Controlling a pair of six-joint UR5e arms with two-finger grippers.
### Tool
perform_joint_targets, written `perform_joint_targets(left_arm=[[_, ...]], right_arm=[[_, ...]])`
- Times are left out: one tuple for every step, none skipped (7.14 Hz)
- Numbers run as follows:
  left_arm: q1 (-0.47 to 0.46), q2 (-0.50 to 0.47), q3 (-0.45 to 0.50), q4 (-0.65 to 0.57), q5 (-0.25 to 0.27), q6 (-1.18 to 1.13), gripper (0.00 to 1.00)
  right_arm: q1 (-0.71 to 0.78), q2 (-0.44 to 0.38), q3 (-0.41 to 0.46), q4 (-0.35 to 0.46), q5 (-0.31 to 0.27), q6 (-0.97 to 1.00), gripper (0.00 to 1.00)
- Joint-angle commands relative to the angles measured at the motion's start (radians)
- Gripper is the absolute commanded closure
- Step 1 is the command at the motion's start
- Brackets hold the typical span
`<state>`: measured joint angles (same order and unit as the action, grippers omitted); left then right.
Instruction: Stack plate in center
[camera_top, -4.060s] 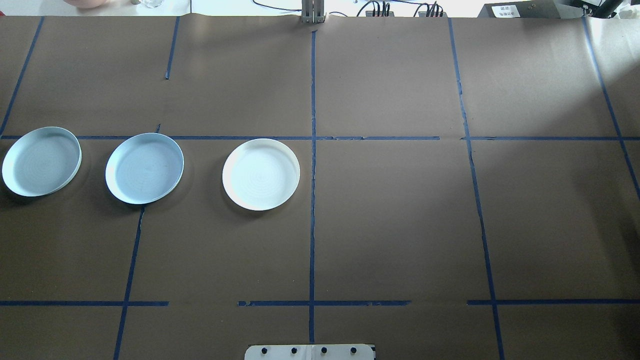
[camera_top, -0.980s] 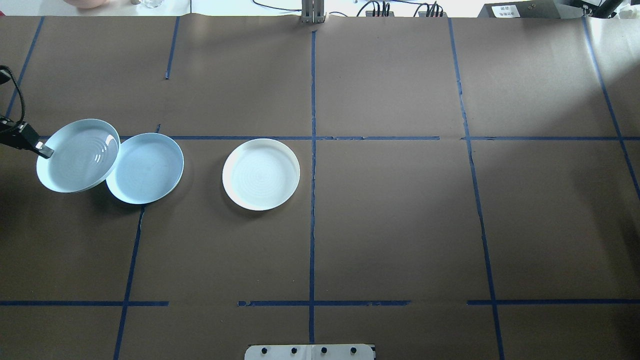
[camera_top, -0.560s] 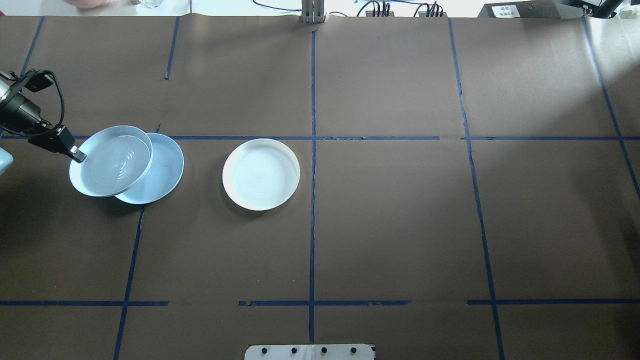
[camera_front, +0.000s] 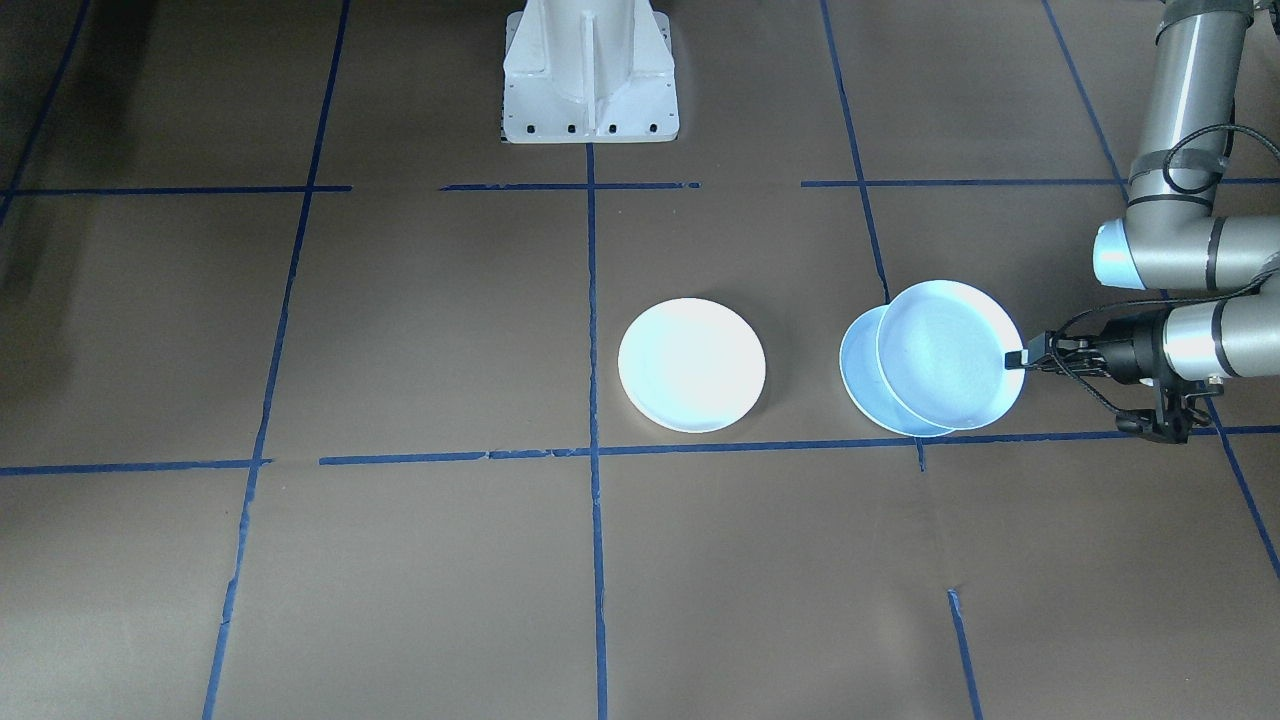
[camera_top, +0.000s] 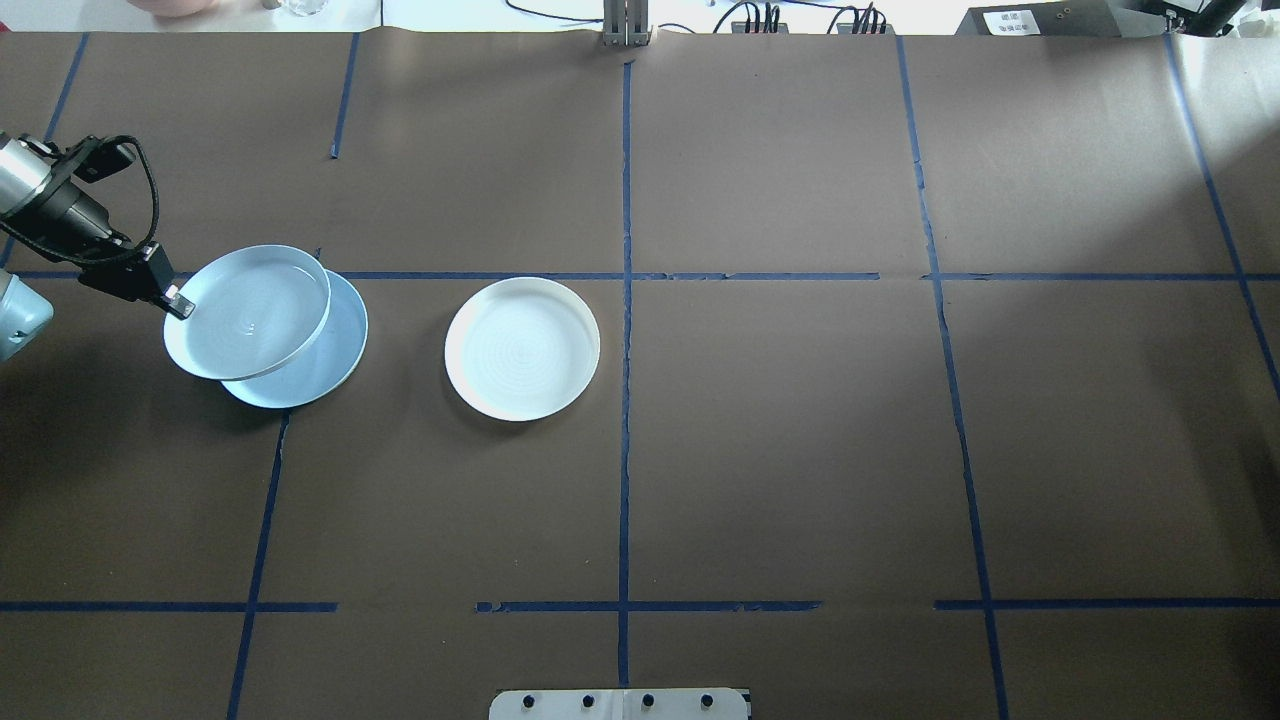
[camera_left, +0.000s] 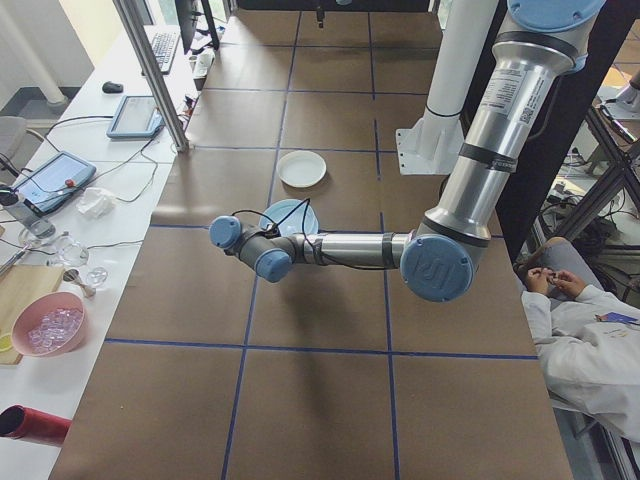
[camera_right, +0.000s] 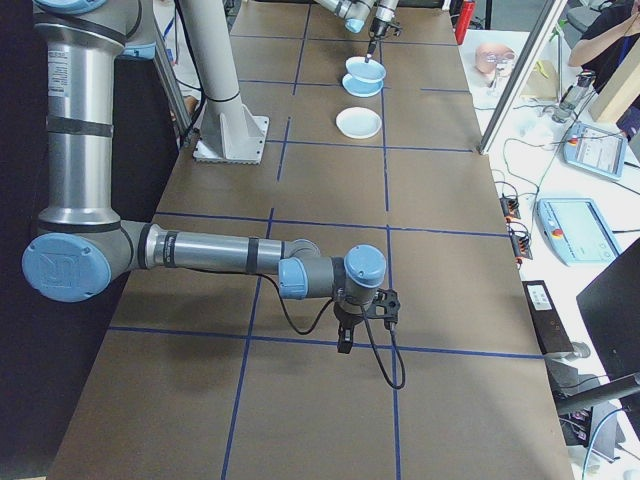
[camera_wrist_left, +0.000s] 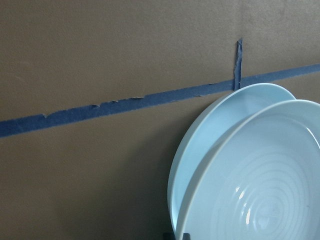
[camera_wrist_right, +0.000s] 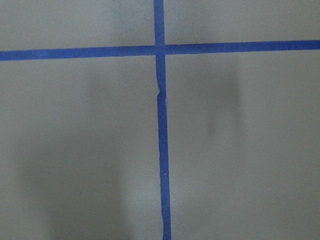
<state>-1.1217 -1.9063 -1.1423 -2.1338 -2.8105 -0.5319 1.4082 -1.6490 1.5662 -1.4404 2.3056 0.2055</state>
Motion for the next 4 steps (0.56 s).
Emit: perform_joint_targets(left_arm=[[0.020,-0.020,0.013,-0.001,0.006,-0.010,1.00],[0.020,-0.023,0.012,-0.001,0.006,-0.011,1.00],[0.028,-0.025,0.009,0.000,0.006,-0.011,1.00],[0.029,-0.025,0.010,0.000,0.006,-0.011,1.00]], right_arm=[[0.000,0.000,0.000,0.000,0.000,0.000,0.00],[0.000,0.000,0.000,0.000,0.000,0.000,0.00],[0.000,0.000,0.000,0.000,0.000,0.000,0.00],[0.000,0.000,0.000,0.000,0.000,0.000,0.00]])
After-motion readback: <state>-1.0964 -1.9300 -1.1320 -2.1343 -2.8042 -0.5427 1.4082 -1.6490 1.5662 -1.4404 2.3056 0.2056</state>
